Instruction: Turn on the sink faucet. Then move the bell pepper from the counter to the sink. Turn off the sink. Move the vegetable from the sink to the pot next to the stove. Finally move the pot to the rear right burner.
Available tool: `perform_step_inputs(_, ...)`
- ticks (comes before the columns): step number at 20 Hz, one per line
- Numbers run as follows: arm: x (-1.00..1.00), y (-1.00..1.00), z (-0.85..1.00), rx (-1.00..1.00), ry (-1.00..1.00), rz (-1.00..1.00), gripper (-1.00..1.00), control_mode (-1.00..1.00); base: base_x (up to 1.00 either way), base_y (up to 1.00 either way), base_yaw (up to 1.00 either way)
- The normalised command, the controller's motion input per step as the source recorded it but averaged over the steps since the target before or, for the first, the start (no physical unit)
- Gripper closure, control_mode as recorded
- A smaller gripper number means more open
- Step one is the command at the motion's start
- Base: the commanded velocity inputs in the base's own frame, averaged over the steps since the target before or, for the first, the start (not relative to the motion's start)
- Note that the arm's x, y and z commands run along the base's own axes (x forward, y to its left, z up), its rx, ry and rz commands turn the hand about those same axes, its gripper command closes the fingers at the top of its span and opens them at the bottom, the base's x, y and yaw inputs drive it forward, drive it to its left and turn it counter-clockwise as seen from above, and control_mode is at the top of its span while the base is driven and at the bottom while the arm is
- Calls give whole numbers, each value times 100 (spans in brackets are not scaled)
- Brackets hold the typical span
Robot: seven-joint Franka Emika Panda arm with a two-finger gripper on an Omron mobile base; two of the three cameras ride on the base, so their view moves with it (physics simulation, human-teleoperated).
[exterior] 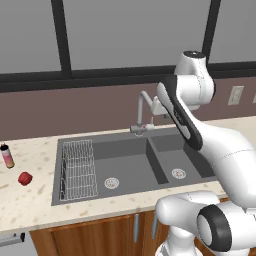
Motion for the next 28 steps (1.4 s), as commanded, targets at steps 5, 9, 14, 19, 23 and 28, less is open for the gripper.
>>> perform_step_inputs(5,0,-23,-28,0,-6,-1,-100,-100,0,0,0)
perform_step_inputs(9,-1,-38,-45,0,-9,0,-100,-100,0,0,0)
perform_step_inputs(14,0,-30,-37,0,-2,0,-100,-100,0,0,0)
perform_step_inputs(19,17,-41,-21,2,0,3,-100,-100,0,0,0)
perform_step_inputs(23,25,-60,-20,9,-2,9,-100,-100,0,0,0)
perform_step_inputs(28,38,-41,-20,10,-2,17,-100,-100,0,0,0)
